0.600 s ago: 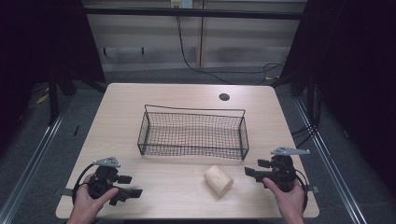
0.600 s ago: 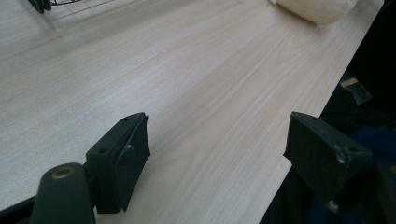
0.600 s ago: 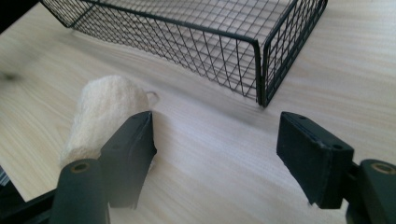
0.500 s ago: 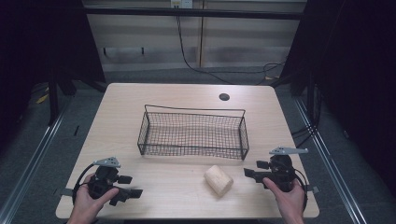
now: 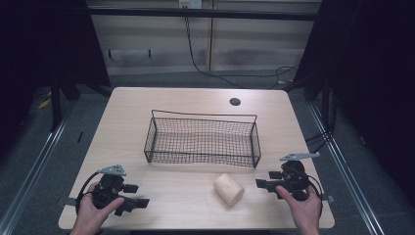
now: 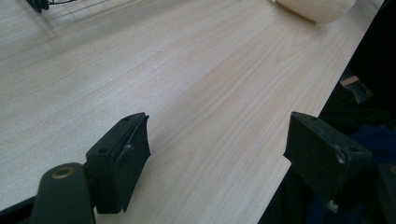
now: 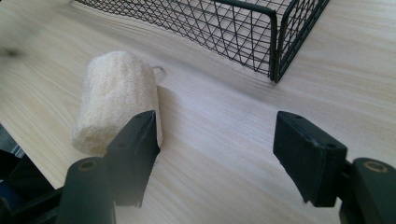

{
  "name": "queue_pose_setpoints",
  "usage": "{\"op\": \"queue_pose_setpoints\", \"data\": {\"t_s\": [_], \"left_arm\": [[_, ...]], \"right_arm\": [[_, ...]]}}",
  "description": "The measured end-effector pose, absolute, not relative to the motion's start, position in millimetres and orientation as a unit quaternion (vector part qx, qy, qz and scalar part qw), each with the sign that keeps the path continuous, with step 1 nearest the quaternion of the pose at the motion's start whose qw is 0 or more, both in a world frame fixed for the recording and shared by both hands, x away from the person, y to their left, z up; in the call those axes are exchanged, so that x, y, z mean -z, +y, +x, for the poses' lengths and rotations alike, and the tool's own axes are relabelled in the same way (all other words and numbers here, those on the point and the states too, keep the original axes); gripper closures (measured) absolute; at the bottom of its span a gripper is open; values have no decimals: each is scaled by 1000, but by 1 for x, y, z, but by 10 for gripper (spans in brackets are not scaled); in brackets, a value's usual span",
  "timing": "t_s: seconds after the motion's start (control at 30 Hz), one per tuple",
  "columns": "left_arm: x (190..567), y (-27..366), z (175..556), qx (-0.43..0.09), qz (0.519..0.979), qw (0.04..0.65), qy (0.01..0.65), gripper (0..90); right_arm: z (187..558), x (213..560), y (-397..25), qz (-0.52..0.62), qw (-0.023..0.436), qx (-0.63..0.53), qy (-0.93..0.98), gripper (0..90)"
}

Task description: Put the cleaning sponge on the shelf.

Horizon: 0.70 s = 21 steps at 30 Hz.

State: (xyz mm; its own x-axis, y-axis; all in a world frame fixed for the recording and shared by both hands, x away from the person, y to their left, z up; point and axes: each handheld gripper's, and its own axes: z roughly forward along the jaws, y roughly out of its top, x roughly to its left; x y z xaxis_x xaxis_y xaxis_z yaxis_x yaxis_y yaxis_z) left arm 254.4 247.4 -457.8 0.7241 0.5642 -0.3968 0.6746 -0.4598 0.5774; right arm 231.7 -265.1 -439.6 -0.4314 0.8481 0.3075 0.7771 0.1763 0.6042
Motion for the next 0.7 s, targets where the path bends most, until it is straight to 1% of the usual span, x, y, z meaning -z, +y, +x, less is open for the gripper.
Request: {"op": "queue_pose_setpoints", "data": {"t_s": [0.03,0.1,0.13,0.3,0.33,0.53,0.6,0.7], "left_arm": [[458,247,255,74,851,371,363,214],[458,248,255,73,852,369,364,214],[458,248,255,74,852,369,364,214],[458,248,254,73,850,372,367,214],[458,248,254,73,850,372,366,214],[458,248,254,74,848,374,367,214],[458,248,254,73,849,373,367,214],[458,248,254,75,850,371,366,214]], "right_arm": [[232,438,-265,533,51,-359,765,302],[232,434,-264,536,45,-366,759,245],[233,433,-264,537,43,-364,760,233],[233,424,-263,528,39,-363,766,203],[234,422,-262,525,32,-362,769,201],[234,416,-253,509,24,-347,787,213],[233,411,-249,502,28,-349,791,254],[235,402,-242,491,27,-347,799,259]]}}
